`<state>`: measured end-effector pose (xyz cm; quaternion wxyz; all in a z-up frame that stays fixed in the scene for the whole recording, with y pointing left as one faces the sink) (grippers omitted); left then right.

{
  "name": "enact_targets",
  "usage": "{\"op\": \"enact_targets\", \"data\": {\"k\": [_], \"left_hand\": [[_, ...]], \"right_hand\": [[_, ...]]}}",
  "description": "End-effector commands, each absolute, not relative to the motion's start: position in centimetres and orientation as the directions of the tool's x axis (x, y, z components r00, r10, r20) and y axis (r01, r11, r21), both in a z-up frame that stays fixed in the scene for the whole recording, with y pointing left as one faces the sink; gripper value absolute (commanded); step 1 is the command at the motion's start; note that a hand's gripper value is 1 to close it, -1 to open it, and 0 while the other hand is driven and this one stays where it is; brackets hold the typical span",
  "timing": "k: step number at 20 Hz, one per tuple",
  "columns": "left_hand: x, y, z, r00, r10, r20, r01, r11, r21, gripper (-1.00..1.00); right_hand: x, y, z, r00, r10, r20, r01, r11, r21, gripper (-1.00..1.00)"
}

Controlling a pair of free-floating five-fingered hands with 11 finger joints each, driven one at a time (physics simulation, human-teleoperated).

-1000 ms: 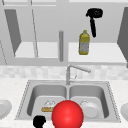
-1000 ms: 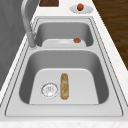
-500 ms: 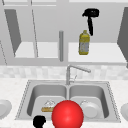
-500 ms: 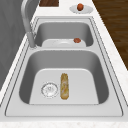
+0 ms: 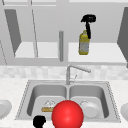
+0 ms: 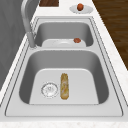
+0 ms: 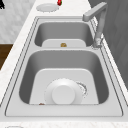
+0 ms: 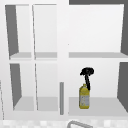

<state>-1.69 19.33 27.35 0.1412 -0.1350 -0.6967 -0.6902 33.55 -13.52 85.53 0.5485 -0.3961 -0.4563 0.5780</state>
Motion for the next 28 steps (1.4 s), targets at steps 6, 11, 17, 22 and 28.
{"op": "enact_targets", "data": {"k": [6, 11, 17, 22, 28], "left_hand": [[-1.7, 19.3, 27.4, -0.924, -0.007, 0.383, 0.383, 0.011, 0.924, 0.00], [-1.7, 19.3, 27.4, -0.924, -0.007, 0.383, 0.383, 0.011, 0.924, 0.00], [-1.7, 19.3, 27.4, -0.924, -0.007, 0.383, 0.383, 0.011, 0.924, 0.00], [-1.7, 19.3, 27.4, -0.924, -0.007, 0.383, 0.383, 0.011, 0.924, 0.00], [-1.7, 19.3, 27.4, -0.924, -0.007, 0.383, 0.383, 0.011, 0.924, 0.00]], "right_hand": [[37.8, -13.4, 84.1, -0.080, 0.997, 0.012, -0.491, -0.029, -0.871, -1.00], [40.1, -13.3, 84.0, -0.087, 0.996, 0.006, -0.595, -0.047, -0.803, -1.00], [42.3, -13.3, 84.0, -0.100, 0.995, 0.013, -0.676, -0.058, -0.734, -1.00], [43.8, -13.3, 83.6, -0.093, 0.995, 0.040, -0.704, -0.037, -0.709, -1.00], [45.7, -13.0, 83.6, -0.069, 0.997, 0.027, -0.688, -0.028, -0.725, -1.00]]}}
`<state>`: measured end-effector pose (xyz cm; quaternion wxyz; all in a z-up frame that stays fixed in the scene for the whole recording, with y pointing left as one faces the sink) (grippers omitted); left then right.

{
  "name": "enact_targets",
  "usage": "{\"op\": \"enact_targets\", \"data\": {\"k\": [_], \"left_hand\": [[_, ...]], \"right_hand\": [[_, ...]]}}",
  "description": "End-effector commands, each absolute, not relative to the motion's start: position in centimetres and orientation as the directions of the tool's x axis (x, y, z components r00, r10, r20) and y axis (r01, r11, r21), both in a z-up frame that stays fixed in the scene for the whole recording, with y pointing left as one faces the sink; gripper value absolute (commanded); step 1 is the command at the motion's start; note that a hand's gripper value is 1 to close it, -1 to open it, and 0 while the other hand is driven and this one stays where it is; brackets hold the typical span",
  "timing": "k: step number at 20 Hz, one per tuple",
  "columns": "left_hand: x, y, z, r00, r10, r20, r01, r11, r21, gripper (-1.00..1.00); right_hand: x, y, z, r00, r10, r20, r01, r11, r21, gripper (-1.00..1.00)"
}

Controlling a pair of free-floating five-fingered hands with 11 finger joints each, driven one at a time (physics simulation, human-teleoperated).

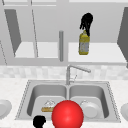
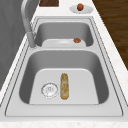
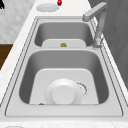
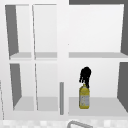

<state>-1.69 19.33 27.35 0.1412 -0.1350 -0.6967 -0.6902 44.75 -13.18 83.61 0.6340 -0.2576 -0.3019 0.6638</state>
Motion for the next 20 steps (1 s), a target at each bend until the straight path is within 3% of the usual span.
{"op": "enact_targets", "data": {"k": [1, 20], "left_hand": [[-1.7, 19.3, 27.4, -0.924, -0.007, 0.383, 0.383, 0.011, 0.924, 0.00], [-1.7, 19.3, 27.4, -0.924, -0.007, 0.383, 0.383, 0.011, 0.924, 0.00]], "right_hand": [[45.9, -13.0, 83.6, -0.071, 0.997, 0.023, -0.686, -0.032, -0.727, -1.00], [51.1, -12.8, 80.3, -0.084, 0.996, 0.041, -0.695, -0.029, -0.719, -1.00]]}}
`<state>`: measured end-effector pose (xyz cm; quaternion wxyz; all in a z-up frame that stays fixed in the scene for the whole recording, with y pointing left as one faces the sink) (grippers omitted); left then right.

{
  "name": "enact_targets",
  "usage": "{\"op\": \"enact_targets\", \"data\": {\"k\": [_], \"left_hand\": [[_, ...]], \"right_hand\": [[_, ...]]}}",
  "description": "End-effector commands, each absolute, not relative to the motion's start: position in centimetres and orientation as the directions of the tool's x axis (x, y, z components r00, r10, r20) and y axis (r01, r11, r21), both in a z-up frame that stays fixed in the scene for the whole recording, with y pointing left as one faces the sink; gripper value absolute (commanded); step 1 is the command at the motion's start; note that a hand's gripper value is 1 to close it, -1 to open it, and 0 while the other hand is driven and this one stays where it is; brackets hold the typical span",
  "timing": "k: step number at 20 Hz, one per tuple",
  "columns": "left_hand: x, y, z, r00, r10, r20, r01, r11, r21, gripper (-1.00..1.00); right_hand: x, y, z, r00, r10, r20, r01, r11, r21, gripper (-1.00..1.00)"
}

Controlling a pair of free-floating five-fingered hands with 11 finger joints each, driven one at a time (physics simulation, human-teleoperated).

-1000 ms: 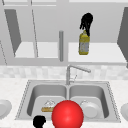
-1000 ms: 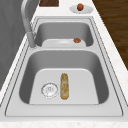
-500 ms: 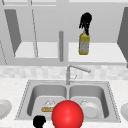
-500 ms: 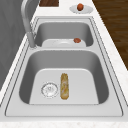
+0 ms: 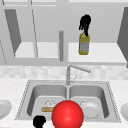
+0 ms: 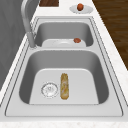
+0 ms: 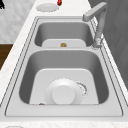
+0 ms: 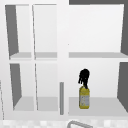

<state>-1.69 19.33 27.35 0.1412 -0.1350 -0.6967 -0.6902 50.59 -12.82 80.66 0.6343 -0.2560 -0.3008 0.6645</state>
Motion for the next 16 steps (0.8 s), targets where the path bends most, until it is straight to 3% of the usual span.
{"op": "enact_targets", "data": {"k": [1, 16], "left_hand": [[-1.69, 19.33, 27.35, -0.924, -0.007, 0.383, 0.383, 0.011, 0.924, 0.00], [-1.69, 19.33, 27.35, -0.924, -0.007, 0.383, 0.383, 0.011, 0.924, 0.00]], "right_hand": [[51.19, -12.82, 80.20, -0.085, 0.996, 0.041, -0.694, -0.030, -0.719, -1.00], [51.44, -13.35, 79.49, -0.071, 0.996, 0.052, -0.689, -0.011, -0.725, -1.00]]}}
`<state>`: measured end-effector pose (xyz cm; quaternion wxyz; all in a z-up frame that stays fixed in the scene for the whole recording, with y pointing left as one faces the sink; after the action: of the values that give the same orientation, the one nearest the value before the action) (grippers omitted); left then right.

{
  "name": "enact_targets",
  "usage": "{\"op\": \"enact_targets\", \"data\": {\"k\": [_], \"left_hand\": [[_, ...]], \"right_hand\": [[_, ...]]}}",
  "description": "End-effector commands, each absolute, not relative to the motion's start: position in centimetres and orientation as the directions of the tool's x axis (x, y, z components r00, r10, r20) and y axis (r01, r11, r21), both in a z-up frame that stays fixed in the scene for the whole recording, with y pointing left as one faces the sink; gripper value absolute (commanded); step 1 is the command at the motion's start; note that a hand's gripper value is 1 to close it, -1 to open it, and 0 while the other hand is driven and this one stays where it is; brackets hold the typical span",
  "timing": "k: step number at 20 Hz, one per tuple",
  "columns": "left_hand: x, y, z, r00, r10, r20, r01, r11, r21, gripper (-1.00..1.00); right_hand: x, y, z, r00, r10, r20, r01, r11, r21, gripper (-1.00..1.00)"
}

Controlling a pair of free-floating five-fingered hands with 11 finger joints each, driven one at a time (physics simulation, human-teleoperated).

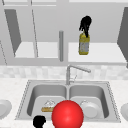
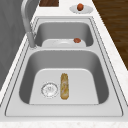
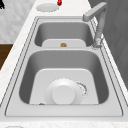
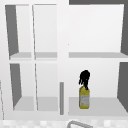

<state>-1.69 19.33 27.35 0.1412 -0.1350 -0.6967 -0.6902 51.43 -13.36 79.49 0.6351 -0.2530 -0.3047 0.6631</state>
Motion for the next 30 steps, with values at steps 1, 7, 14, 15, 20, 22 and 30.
{"op": "enact_targets", "data": {"k": [1, 7, 14, 15, 20, 22, 30], "left_hand": [[-1.7, 19.3, 27.4, -0.924, -0.007, 0.383, 0.383, 0.011, 0.924, 0.00], [-1.7, 19.3, 27.4, -0.924, -0.007, 0.383, 0.383, 0.011, 0.924, 0.00], [-1.7, 19.3, 27.4, -0.924, -0.007, 0.383, 0.383, 0.011, 0.924, 0.00], [-1.7, 19.3, 27.4, -0.924, -0.007, 0.383, 0.383, 0.011, 0.924, 0.00], [-1.7, 19.3, 27.4, -0.924, -0.007, 0.383, 0.383, 0.011, 0.924, 0.00], [-1.7, 19.3, 27.4, -0.924, -0.007, 0.383, 0.383, 0.011, 0.924, 0.00], [-1.7, 19.3, 27.4, -0.924, -0.007, 0.383, 0.383, 0.011, 0.924, 0.00]], "right_hand": [[51.4, -13.4, 79.5, -0.070, 0.996, 0.052, -0.691, -0.011, -0.722, -1.00], [51.4, -13.4, 79.0, -0.068, 0.996, 0.050, -0.688, -0.011, -0.725, -1.00], [51.4, -13.4, 77.5, -0.069, 0.996, 0.051, -0.687, -0.011, -0.727, -1.00], [51.4, -13.4, 77.4, -0.069, 0.996, 0.051, -0.687, -0.010, -0.727, -1.00], [51.4, -13.4, 76.6, -0.070, 0.996, 0.052, -0.687, -0.011, -0.726, -1.00], [51.5, -13.4, 76.5, -0.071, 0.996, 0.051, -0.684, -0.012, -0.729, -1.00], [51.6, -13.4, 75.9, -0.074, 0.996, 0.050, -0.670, -0.013, -0.742, -1.00]]}}
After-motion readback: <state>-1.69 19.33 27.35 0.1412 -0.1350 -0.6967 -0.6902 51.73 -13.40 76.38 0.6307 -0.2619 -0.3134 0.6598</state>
